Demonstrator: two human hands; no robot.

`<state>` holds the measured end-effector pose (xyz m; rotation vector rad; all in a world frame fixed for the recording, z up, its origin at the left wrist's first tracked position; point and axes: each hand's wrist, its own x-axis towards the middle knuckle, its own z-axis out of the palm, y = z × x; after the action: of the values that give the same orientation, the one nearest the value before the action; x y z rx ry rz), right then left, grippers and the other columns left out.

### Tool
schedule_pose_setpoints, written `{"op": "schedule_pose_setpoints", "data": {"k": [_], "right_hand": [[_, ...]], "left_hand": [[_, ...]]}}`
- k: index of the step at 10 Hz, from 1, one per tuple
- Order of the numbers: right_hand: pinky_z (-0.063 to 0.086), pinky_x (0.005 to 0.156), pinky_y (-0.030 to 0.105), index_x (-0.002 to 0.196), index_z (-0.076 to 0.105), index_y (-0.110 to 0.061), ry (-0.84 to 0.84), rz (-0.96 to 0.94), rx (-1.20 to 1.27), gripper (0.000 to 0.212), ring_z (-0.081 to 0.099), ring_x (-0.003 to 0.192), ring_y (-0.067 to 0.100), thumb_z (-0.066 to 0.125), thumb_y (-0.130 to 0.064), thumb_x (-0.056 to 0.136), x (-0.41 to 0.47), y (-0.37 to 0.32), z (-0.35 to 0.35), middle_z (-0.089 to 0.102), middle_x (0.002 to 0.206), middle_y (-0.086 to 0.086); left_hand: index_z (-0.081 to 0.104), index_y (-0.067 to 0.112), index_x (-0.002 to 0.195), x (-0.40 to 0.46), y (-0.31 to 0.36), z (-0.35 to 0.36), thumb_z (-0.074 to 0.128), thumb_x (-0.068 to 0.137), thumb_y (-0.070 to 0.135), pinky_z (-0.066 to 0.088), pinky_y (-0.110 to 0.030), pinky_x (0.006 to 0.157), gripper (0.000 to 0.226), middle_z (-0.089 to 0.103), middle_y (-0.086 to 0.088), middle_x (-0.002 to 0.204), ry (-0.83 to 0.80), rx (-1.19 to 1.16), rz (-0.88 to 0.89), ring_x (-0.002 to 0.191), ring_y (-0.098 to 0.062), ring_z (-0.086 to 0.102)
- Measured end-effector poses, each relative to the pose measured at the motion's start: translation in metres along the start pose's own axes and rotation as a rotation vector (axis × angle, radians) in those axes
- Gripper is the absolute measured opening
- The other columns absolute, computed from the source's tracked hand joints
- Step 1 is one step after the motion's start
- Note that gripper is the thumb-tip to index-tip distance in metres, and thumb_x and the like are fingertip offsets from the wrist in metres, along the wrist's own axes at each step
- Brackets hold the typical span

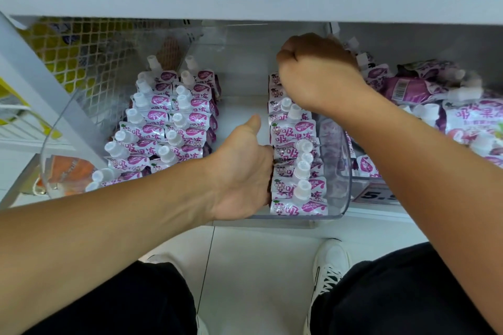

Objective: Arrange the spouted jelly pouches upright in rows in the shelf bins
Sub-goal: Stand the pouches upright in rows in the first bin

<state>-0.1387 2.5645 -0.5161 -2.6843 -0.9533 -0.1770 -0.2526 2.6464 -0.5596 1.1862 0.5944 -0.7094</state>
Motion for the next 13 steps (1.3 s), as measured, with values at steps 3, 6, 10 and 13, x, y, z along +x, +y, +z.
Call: {"op": "schedule_pose_setpoints", "data": {"k": [3, 6, 10, 13], "right_hand": [[0.047, 0.089, 0.040, 0.105, 0.059, -0.004, -0.020, 0.008, -0.028, 0.027, 0.057, 0.102, 0.037, 0.033, -0.009, 0.100, -0.003, -0.001, -0.003, 0.062, 0.108, 0.020], [0.038, 0.077, 0.034, 0.104, 0.058, -0.009, -0.011, -0.020, -0.207, 0.021, 0.056, 0.104, 0.036, 0.043, -0.020, 0.093, -0.002, -0.003, 0.006, 0.062, 0.114, 0.017], [0.039, 0.104, 0.050, 0.119, 0.060, -0.020, -0.701, -0.290, -0.640, 0.032, 0.052, 0.124, 0.029, 0.039, -0.026, 0.096, -0.018, -0.042, 0.040, 0.056, 0.132, 0.005], [0.045, 0.064, 0.005, 0.087, 0.072, -0.028, -0.268, -0.280, 0.362, 0.010, 0.062, 0.076, -0.002, 0.068, -0.035, 0.081, -0.037, -0.095, 0.020, 0.069, 0.082, -0.015]], "left_hand": [[0.015, 0.015, 0.153, -0.007, 0.006, 0.005, 0.005, 0.094, 0.068, 0.010, -0.040, 0.121, 0.079, 0.026, -0.002, 0.155, 0.011, -0.147, -0.010, 0.143, -0.017, 0.026], [0.038, 0.009, 0.148, -0.042, 0.017, -0.022, 0.021, 0.102, 0.054, 0.034, -0.046, 0.114, 0.067, 0.040, -0.011, 0.153, 0.172, -0.011, 0.114, 0.139, -0.028, 0.041], [0.071, 0.020, 0.098, -0.074, 0.005, -0.090, 0.047, 0.101, 0.015, 0.051, -0.024, 0.083, 0.025, 0.071, 0.004, 0.104, 0.787, 0.491, 0.667, 0.097, -0.009, 0.064], [0.067, 0.017, 0.113, -0.135, -0.010, -0.127, 0.059, 0.096, 0.027, 0.057, -0.032, 0.086, 0.021, 0.068, -0.001, 0.116, 0.578, 0.329, 0.385, 0.103, -0.018, 0.065]]}}
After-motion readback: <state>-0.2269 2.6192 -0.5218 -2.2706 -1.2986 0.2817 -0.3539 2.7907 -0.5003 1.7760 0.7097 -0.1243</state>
